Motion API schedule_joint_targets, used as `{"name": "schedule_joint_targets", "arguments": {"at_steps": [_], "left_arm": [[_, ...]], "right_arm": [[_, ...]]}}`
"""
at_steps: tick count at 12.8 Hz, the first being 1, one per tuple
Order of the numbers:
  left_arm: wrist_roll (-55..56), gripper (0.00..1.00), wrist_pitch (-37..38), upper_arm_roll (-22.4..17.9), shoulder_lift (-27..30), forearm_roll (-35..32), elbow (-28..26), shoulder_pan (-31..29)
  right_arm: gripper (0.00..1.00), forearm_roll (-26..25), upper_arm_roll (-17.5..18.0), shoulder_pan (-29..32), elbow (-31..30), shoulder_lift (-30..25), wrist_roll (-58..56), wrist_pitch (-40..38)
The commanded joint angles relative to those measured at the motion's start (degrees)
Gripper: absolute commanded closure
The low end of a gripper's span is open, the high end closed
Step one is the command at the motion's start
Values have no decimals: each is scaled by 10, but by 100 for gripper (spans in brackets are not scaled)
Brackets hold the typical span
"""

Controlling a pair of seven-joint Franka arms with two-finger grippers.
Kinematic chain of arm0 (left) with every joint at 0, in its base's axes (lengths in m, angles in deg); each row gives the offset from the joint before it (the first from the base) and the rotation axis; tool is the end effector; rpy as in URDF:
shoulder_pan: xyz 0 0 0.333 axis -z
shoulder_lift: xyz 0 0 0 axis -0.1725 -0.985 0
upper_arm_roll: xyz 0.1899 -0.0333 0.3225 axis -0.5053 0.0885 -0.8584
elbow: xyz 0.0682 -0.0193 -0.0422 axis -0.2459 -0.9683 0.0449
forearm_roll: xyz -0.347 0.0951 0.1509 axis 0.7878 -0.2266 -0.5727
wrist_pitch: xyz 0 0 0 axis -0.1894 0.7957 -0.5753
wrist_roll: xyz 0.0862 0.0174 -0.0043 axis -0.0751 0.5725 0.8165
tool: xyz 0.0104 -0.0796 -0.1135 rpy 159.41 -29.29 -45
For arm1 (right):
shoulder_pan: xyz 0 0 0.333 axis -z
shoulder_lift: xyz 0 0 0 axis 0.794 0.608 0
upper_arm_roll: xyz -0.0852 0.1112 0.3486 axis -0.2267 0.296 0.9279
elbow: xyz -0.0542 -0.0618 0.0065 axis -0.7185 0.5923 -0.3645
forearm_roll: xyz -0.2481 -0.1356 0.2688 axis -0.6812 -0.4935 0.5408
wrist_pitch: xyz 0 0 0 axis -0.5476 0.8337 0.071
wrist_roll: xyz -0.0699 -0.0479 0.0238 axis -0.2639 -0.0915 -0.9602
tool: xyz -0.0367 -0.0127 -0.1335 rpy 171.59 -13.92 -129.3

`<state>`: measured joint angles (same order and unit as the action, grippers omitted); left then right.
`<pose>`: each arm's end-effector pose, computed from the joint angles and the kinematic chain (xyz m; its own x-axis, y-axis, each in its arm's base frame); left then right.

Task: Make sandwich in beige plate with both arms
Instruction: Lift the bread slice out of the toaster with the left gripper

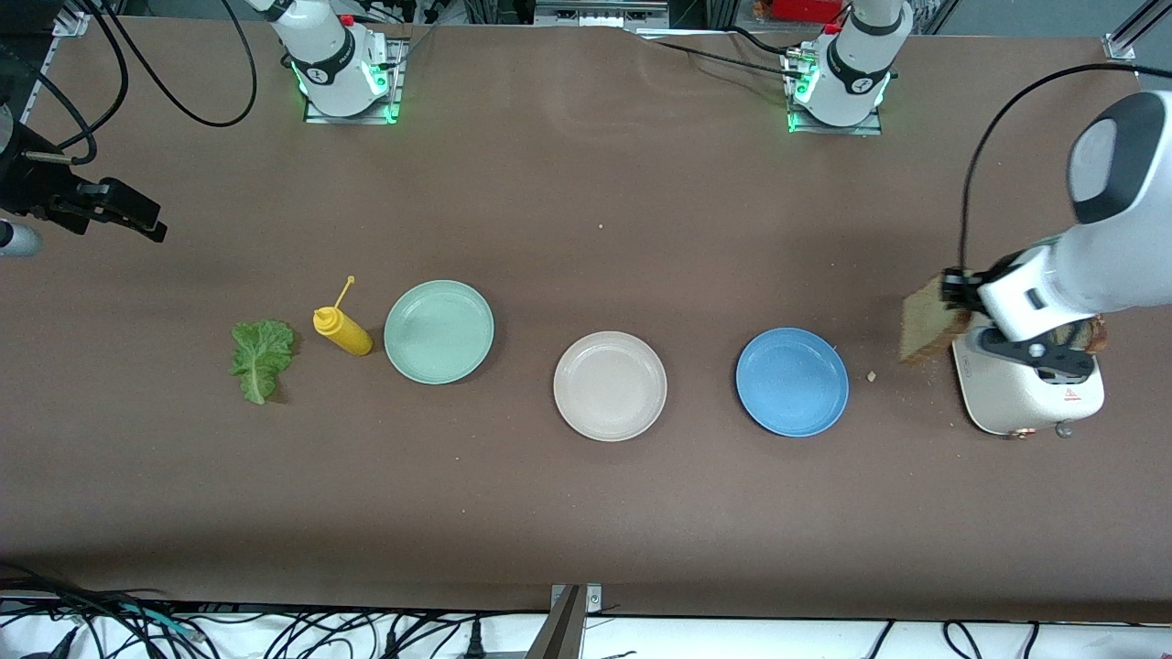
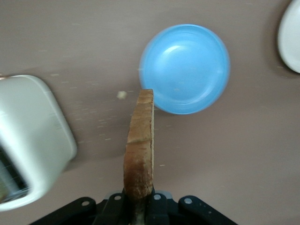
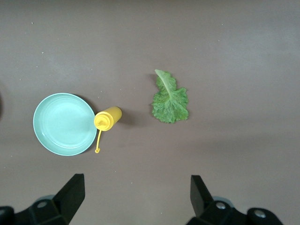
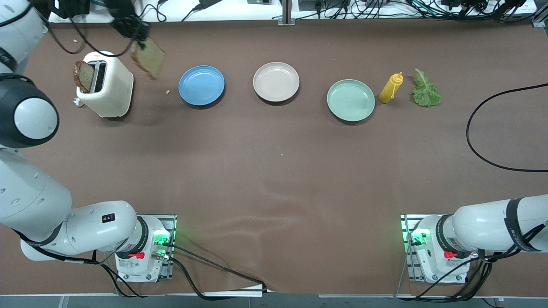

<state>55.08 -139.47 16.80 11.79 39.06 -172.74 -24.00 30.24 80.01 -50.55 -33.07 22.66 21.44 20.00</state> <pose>0.6329 -0.0489 0.4900 0.9338 -0.2732 -0.2311 -0.2530 -0.9608 0.1134 0.5600 0.0006 0.6295 0.9954 -0.0953 -0.0045 -0.0953 -0.9954 0.0049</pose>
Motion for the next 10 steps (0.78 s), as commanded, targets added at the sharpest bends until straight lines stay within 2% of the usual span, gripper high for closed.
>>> {"name": "schedule_joint_targets", "arguments": {"at_steps": [1,5,8,10], "left_arm": [[16,100,5,1,-49,69,21,41],[16,100,-2,1,-162,248,92,66],[6,100,-58,1,-220,392,101,76],[3,100,-119,1,-252,433,101,104]], "right_arm": [[0,2,-2,-2,8,1,-2,-2],[0,2,-2,-2,7,1,-2,-2],[0,2,-2,-2,7,1,-2,-3],[0,2,-2,-2,7,1,-2,-3]]}}
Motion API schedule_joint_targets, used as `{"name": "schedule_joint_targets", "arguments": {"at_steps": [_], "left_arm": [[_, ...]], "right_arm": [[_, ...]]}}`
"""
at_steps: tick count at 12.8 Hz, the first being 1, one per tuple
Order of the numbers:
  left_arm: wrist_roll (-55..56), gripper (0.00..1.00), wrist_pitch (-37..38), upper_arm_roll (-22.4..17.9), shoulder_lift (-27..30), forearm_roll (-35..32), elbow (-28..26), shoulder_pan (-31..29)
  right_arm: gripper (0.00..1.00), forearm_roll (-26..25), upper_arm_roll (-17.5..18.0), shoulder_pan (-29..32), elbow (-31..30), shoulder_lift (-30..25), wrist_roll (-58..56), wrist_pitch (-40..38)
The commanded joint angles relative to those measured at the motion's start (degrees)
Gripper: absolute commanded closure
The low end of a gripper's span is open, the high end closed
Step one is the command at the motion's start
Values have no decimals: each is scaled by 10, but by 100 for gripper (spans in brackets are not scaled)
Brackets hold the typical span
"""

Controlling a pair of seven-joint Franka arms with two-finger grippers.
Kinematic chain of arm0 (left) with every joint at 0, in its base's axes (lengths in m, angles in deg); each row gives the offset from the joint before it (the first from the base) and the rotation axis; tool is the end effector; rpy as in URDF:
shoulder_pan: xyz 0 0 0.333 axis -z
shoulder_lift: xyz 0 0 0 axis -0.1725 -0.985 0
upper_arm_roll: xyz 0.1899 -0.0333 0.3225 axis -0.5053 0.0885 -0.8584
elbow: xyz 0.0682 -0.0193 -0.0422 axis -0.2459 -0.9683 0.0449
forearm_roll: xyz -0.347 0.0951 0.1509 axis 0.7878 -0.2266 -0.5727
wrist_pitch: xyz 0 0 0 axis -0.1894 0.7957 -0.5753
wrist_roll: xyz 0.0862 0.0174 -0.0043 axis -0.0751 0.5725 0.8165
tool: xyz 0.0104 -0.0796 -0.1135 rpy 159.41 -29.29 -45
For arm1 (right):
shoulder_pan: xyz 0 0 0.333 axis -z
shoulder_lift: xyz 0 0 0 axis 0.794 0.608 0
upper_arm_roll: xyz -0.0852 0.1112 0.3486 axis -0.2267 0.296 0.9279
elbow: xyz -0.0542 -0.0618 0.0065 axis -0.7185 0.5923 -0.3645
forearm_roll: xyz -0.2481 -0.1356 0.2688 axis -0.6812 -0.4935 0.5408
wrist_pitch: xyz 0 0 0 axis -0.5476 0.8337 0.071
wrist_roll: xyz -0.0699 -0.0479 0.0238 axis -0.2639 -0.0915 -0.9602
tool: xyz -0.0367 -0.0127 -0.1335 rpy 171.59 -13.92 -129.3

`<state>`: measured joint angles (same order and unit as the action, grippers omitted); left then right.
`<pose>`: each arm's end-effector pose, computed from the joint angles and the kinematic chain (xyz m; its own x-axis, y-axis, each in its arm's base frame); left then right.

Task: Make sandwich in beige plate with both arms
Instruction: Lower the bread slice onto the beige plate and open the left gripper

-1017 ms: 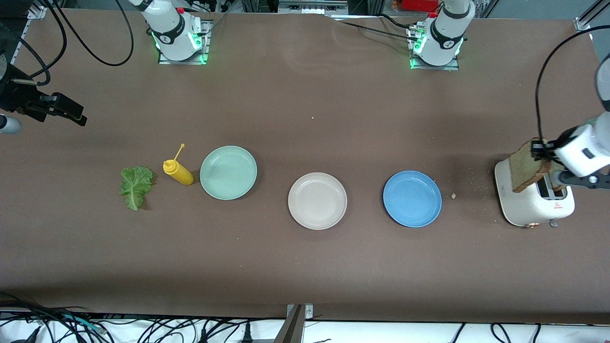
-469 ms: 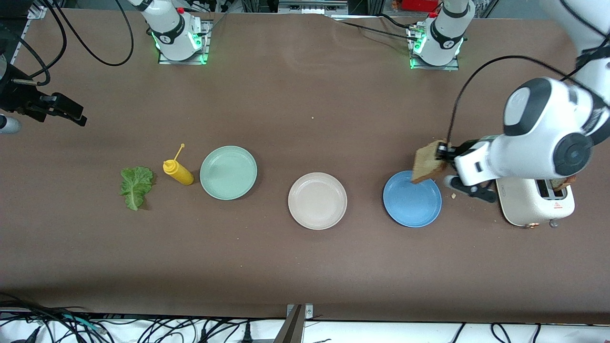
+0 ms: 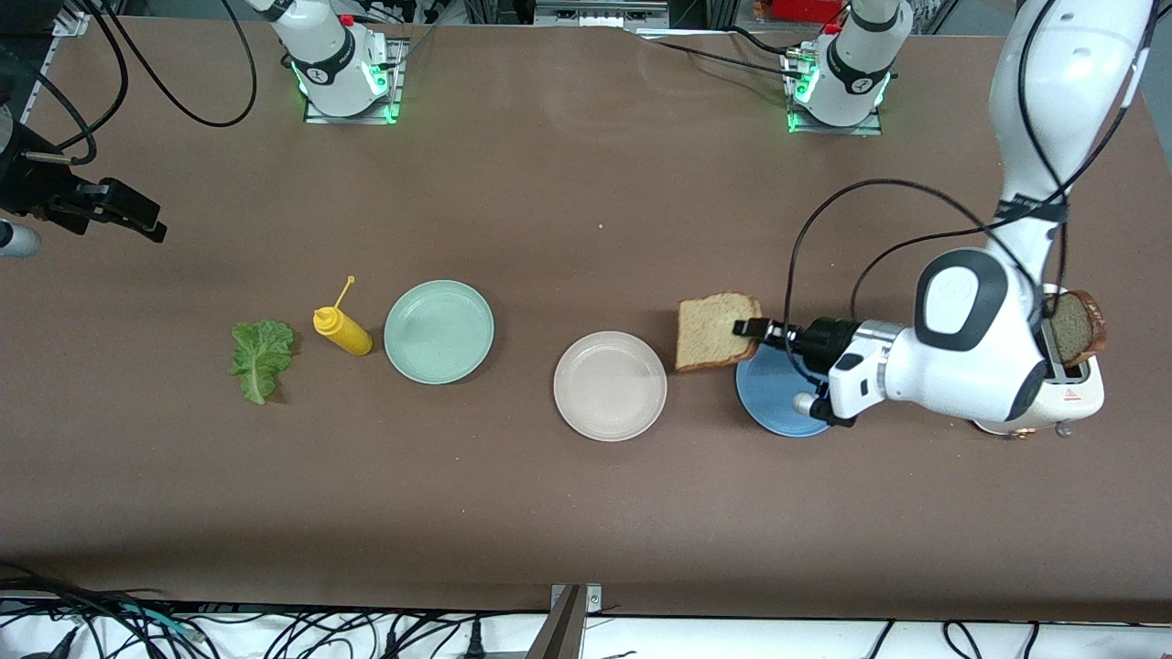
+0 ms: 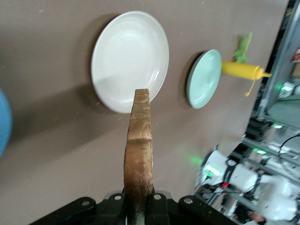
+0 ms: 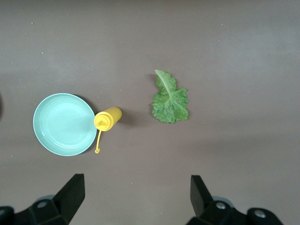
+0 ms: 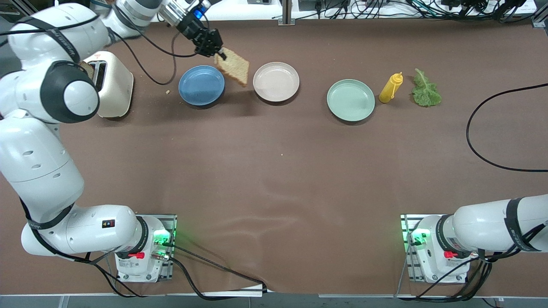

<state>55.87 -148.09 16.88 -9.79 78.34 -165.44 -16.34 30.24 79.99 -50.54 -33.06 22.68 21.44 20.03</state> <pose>0.6976 -0.2041 0.3476 0.9281 -0.2456 -0.2799 0.0496 -0.6634 0.7466 0.5602 0.0003 0.6295 0.9954 -0.0958 -0.0041 -0.0958 -0.9954 0.0049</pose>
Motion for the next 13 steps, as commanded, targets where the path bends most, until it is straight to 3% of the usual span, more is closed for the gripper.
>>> {"name": "schedule_joint_targets", "arguments": {"at_steps": [1,5,10,11,13], "left_arm": [[-5,100,-63,0,-53,63,28,40],[-77,100,-130,0,-107,127,27,82],[-136,97,-195,0,-138,127,27,99],[-141,81,-198,-1,-143,127,27,100],[-146,0,-200,-2,-142,124,27,99]], "right_arm": [[0,2,-2,-2,7,1,-2,-4],[0,2,-2,-2,7,1,-2,-4],[0,2,-2,-2,7,2,-2,-4],[0,2,-2,-2,7,2,-2,-4],[0,2,-2,-2,7,2,-2,-4]]}}
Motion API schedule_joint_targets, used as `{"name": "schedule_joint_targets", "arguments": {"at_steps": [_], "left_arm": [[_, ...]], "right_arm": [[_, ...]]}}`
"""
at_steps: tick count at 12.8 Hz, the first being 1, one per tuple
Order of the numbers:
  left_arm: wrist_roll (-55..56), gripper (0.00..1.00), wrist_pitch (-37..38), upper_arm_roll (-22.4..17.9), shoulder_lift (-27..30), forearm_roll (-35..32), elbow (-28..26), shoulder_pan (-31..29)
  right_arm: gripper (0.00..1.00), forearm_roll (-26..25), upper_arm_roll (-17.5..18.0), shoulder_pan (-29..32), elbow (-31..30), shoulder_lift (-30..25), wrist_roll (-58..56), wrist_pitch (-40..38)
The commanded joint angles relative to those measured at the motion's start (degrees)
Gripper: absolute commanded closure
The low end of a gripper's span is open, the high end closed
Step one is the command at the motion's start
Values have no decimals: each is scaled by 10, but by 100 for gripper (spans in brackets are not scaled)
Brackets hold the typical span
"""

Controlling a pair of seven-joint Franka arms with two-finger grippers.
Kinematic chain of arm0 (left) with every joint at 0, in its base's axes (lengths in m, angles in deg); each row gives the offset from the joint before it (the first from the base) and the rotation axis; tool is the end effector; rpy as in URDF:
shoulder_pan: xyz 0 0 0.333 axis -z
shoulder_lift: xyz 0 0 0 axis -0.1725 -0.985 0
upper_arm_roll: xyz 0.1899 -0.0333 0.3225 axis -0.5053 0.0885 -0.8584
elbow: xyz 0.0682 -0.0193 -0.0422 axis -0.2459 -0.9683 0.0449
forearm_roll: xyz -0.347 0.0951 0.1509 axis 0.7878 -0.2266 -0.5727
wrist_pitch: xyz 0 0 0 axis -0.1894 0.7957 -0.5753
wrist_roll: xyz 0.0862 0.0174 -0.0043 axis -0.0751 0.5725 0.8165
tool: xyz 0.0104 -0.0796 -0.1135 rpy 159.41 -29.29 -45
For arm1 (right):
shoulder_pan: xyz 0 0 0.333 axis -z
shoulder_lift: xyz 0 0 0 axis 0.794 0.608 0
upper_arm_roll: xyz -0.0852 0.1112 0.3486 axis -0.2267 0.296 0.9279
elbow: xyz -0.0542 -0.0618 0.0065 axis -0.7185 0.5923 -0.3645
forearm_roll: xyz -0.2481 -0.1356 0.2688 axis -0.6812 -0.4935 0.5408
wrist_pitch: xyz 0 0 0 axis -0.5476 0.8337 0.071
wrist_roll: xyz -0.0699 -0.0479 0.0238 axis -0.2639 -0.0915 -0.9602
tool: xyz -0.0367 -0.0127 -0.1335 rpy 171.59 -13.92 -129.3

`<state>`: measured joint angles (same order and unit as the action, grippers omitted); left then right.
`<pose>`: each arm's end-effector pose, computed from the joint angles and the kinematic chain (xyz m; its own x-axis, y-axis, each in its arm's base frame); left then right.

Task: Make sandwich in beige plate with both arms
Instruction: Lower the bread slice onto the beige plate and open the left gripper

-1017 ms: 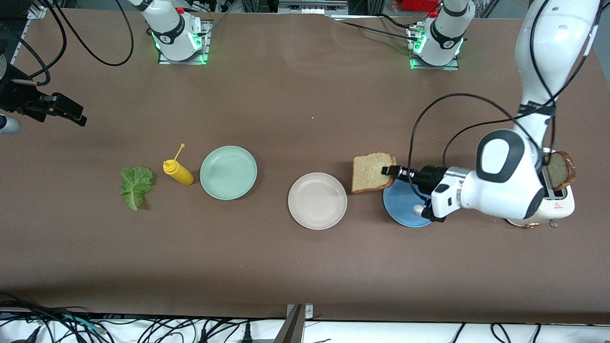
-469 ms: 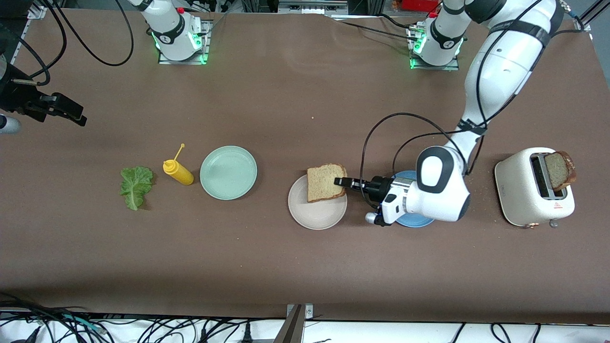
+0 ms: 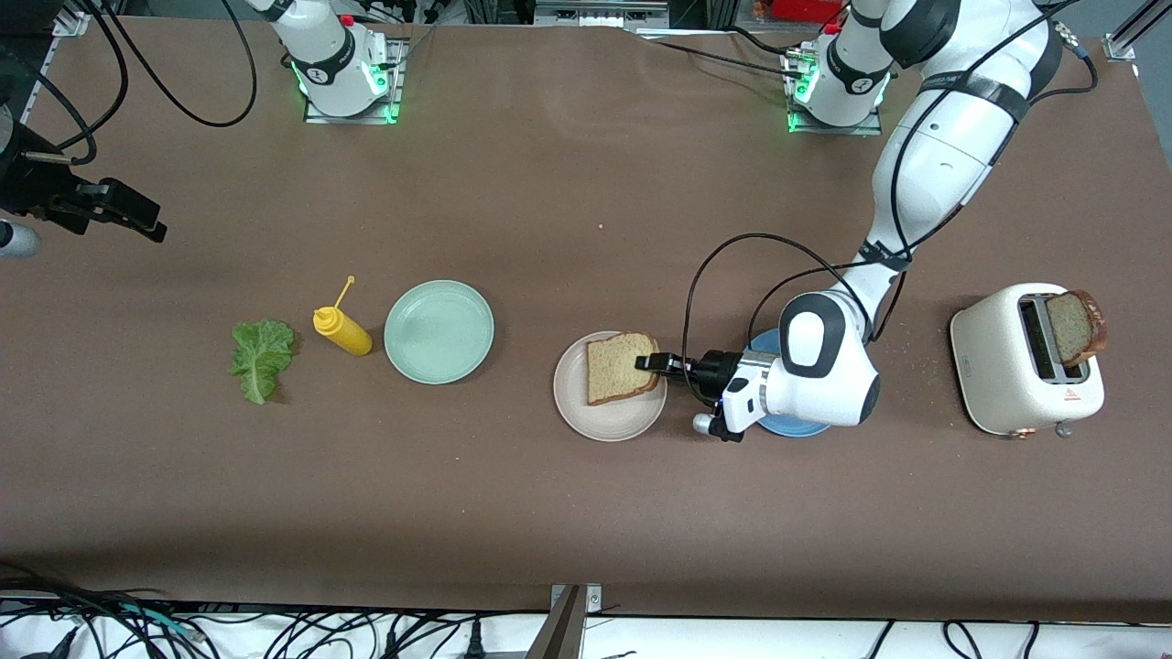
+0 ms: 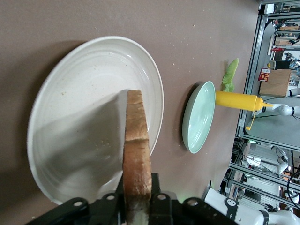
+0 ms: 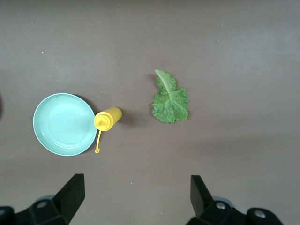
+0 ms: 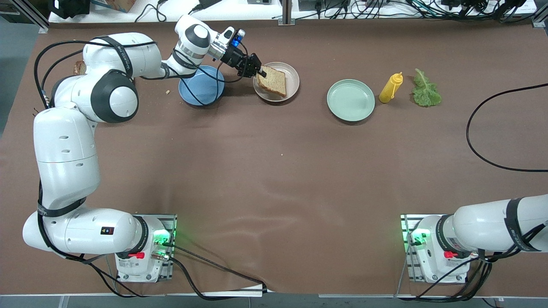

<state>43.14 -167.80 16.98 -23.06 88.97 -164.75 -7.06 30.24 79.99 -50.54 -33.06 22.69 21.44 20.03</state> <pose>0.7038 -0.3121 0.2037 0.9662 -0.2117 -0.1469 0.0061 -0.5512 0.8343 0.5603 0.0003 0.6294 0.9954 -0.0958 -0.0043 -0.0958 -0.9954 0.0049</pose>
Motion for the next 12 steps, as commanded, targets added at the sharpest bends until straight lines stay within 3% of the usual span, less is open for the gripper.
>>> {"name": "schedule_joint_targets", "arguments": {"at_steps": [1,4,8,12], "left_arm": [[-20,0,-4,-3,-8,15,20,6],[-35,0,-4,-10,-1,-12,21,5],[-40,0,-3,-12,15,-185,21,-9],[-28,0,11,-15,52,-269,20,-23]], "right_arm": [[0,2,-2,-2,7,2,-2,-4],[0,2,-2,-2,7,2,-2,-4],[0,2,-2,-2,7,2,-2,-3],[0,2,-2,-2,7,2,-2,-3]]}}
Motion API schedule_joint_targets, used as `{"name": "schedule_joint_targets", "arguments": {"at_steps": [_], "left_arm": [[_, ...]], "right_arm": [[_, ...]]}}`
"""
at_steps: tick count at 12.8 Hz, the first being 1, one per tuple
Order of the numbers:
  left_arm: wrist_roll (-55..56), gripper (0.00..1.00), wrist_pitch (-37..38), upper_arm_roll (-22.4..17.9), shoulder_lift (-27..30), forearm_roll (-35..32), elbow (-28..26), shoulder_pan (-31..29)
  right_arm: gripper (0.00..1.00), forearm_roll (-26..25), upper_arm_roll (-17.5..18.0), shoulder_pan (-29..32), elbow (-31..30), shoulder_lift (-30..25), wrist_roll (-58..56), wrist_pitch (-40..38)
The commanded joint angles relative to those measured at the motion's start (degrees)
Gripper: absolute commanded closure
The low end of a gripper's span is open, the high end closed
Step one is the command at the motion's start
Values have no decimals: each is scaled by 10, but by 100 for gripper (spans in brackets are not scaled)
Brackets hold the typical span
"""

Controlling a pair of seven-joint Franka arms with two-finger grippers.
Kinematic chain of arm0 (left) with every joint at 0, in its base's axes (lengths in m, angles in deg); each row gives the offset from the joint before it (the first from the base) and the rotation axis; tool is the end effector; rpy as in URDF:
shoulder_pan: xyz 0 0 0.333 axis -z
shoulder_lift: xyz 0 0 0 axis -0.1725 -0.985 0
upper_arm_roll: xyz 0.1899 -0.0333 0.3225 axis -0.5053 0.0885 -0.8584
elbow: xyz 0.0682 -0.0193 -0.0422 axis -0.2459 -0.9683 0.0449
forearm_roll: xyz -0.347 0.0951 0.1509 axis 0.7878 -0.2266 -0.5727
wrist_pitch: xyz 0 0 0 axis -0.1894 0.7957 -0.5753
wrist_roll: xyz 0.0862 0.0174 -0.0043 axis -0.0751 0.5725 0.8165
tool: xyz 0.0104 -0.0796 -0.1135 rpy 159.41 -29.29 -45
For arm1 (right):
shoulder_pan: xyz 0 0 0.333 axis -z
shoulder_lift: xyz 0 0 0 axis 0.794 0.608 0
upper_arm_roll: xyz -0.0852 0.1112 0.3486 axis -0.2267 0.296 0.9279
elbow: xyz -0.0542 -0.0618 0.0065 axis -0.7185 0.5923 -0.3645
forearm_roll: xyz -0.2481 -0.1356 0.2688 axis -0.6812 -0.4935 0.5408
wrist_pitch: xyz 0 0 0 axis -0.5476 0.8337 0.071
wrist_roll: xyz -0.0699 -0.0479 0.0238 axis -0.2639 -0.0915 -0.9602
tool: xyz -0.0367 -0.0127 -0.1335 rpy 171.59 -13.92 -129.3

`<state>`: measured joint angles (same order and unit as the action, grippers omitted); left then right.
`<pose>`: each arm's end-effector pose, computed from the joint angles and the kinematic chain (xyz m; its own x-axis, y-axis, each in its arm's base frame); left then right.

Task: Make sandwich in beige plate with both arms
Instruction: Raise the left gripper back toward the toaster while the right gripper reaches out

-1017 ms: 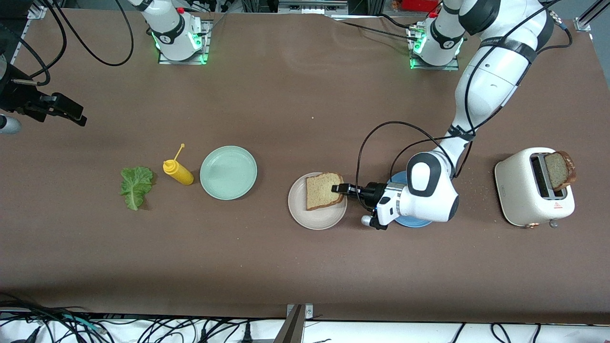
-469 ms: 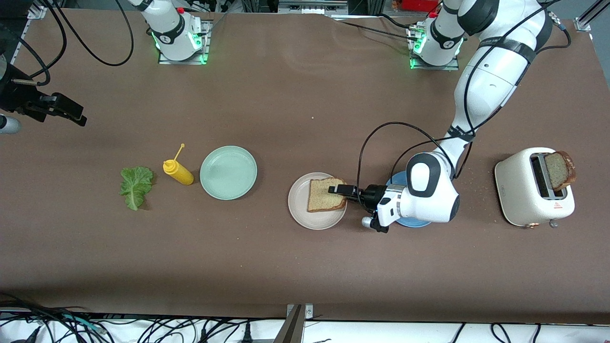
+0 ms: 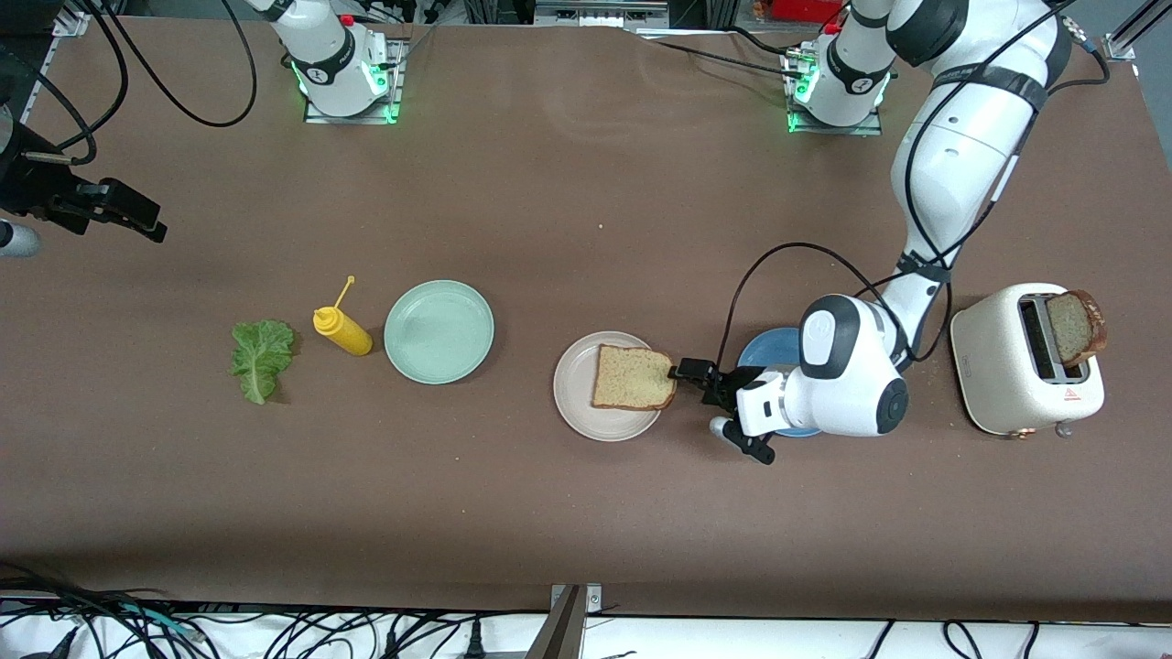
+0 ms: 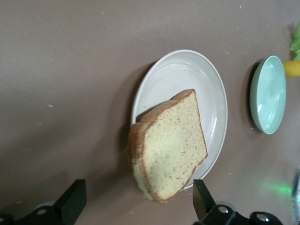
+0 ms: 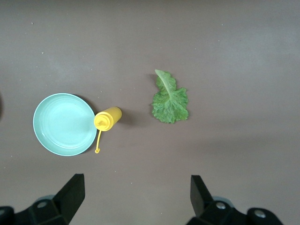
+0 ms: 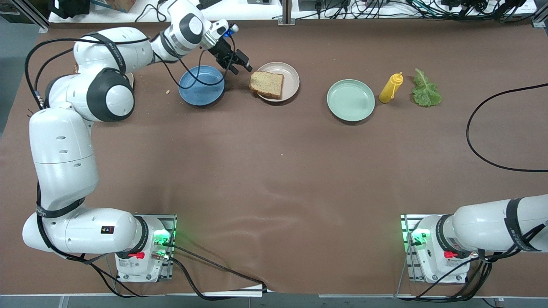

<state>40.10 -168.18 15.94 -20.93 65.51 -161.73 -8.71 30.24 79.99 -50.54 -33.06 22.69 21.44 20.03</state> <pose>0.7324 -0.2568 0.2269 0.9129 -0.4064 0.0372 -0.3438 -0.7168 0.6066 0.5603 0.0003 0.6294 0.9954 -0.0958 -0.0043 -0.0958 -0.9954 0.0049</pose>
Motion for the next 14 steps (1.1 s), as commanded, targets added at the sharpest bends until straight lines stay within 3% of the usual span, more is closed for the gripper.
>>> {"name": "schedule_joint_targets", "arguments": {"at_steps": [1,4,10,14], "left_arm": [[11,0,37,-12,45,-60,-11,-7],[58,0,115,-30,108,-148,-11,-10],[152,0,271,-83,249,-245,-12,-11],[155,0,311,-94,331,-254,-20,-43]], "right_arm": [[0,2,-2,-2,7,2,-2,-3],[0,2,-1,-2,7,3,-3,-4],[0,22,2,-3,9,3,-4,-5],[0,68,-2,-3,10,2,-87,-9]]}}
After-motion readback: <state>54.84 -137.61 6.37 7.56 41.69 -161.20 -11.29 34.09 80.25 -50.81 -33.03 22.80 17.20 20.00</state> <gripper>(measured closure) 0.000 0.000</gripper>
